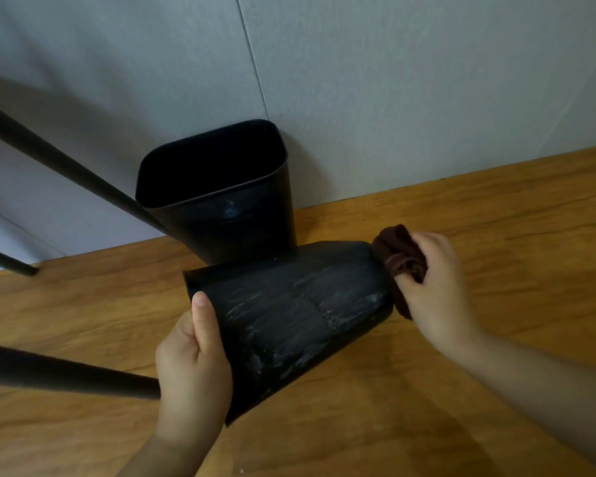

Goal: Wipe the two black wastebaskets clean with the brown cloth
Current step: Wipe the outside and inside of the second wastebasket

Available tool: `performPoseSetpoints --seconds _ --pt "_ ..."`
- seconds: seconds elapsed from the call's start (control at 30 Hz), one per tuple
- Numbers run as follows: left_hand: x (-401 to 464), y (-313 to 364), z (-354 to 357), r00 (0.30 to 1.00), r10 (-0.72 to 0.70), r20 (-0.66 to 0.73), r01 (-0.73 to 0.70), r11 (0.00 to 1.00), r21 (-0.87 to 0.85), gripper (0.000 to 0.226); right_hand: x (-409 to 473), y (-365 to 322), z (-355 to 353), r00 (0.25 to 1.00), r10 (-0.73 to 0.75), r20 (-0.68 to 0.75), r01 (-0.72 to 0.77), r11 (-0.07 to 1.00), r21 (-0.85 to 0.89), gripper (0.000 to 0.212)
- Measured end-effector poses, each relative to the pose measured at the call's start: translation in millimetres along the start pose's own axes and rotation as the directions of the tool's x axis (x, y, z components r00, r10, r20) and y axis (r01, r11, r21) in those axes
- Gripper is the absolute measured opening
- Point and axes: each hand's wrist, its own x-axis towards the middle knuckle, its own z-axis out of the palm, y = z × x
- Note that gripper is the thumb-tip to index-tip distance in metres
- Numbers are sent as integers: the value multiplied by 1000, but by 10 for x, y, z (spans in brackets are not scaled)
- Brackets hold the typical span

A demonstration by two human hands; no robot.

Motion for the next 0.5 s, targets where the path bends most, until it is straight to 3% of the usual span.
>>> performPoseSetpoints --seconds 0.1,0.23,0.3,0.4,0.5 --pt "9 1 15 1000 -9 4 9 1000 -9 78 -210 -169 85 986 -139 92 133 988 73 53" --pt "41 -24 0 999 -47 -2 47 999 -26 72 -436 -244 120 827 -455 329 433 890 141 57" --pt "48 -40 -10 996 -90 -4 90 995 -45 67 -348 -132 87 870 -400 290 384 917 112 56" --pt "56 -48 -8 995 -96 -8 95 993 -64 53 -177 -30 39 982 -158 100 156 987 27 52" --pt "66 -34 6 995 -96 17 97 994 -48 60 -225 -115 82 992 -111 65 108 993 42 53"
